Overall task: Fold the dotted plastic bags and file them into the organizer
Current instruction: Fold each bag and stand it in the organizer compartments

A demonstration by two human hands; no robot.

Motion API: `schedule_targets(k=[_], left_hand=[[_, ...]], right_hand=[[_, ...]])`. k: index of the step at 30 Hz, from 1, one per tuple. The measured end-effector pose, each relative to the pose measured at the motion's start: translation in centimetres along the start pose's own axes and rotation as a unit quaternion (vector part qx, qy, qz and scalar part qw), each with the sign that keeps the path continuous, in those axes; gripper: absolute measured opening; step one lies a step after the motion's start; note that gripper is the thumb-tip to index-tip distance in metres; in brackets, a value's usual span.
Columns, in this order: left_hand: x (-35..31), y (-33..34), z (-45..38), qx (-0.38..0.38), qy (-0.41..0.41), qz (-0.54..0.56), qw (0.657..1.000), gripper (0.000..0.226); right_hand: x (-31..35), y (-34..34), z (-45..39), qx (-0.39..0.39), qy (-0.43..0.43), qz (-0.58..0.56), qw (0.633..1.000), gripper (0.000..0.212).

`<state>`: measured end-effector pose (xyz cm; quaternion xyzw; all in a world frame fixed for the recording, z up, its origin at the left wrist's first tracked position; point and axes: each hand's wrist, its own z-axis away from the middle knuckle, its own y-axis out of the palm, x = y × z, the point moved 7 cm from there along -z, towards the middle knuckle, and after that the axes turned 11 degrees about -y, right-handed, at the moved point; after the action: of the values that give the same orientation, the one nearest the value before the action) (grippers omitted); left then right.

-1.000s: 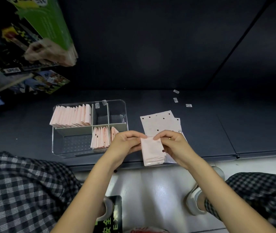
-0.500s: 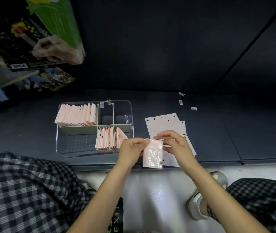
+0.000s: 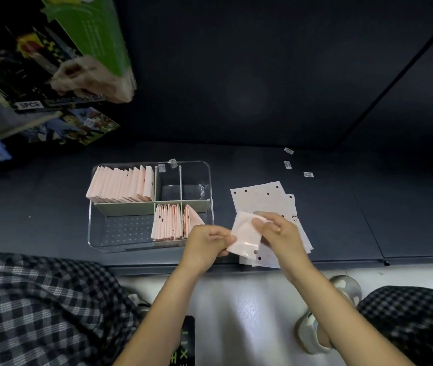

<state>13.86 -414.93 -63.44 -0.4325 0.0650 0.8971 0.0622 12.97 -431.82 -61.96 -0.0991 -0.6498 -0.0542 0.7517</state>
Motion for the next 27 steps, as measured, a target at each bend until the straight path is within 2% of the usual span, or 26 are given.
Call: schedule_targets(k=[2, 5, 6, 7, 8, 9, 10, 11, 13, 16, 19, 22, 27], left_hand=[[0.2, -0.8, -0.4, -0.027, -0.008, 0.037, 0.999, 0.007], [0.2, -1.9, -1.0, -0.049, 0.011, 0.041, 0.998, 0.007], [0.0, -2.2, -1.3, -0.068, 0.034, 0.001, 0.997, 0.009], [-0.3, -2.6, -1.6, -0.102, 0.066, -0.089, 0.989, 0.012], [-0.5, -2.8, -1.9, -0.150, 0.095, -0.224, 0.958, 0.018], [-0.7, -3.0, -2.1, -0.202, 0.118, -0.356, 0.905, 0.024], [-0.8, -3.2, -2.3, -0.242, 0.138, -0.447, 0.850, 0.029], [-0.7, -3.3, -2.7, -0.260, 0.147, -0.499, 0.814, 0.031], [-0.4, -3.4, -3.3, -0.266, 0.152, -0.547, 0.779, 0.035], [0.0, -3.7, -3.9, -0.282, 0.147, -0.585, 0.746, 0.040], [-0.1, -5.3, -3.0, -0.343, 0.140, -0.535, 0.759, 0.033], [0.0, -6.6, -2.1, -0.390, 0.151, -0.471, 0.777, 0.022], [0.7, -7.5, -2.3, -0.372, 0.133, -0.444, 0.804, 0.022]], right_hand=[[-1.6, 1.6, 0.9, 0.043, 0.062, -0.042, 0.996, 0.009], [-2.1, 3.0, 1.5, 0.069, 0.073, -0.029, 0.995, 0.009], [-2.1, 3.0, 1.2, 0.054, 0.065, -0.017, 0.996, 0.009], [-1.9, 3.0, 0.8, 0.034, 0.058, -0.007, 0.998, 0.009], [-1.7, 2.8, 0.4, 0.015, 0.048, 0.002, 0.999, 0.009], [-1.4, 2.8, 0.1, -0.001, 0.041, 0.009, 0.999, 0.008], [-1.1, 2.7, -0.3, -0.010, 0.032, 0.019, 0.999, 0.007], [-0.8, 2.7, -0.5, -0.014, 0.025, 0.030, 0.999, 0.007], [-0.6, 2.6, -0.8, -0.011, 0.007, 0.057, 0.998, 0.008], [-0.3, 2.9, -1.3, -0.006, -0.017, 0.143, 0.990, 0.016], [0.3, 4.6, -2.3, 0.014, -0.074, 0.302, 0.950, 0.018], [0.7, 7.8, -2.9, 0.048, -0.112, 0.398, 0.909, 0.010], [0.1, 11.9, -3.3, 0.064, -0.137, 0.551, 0.821, 0.017]])
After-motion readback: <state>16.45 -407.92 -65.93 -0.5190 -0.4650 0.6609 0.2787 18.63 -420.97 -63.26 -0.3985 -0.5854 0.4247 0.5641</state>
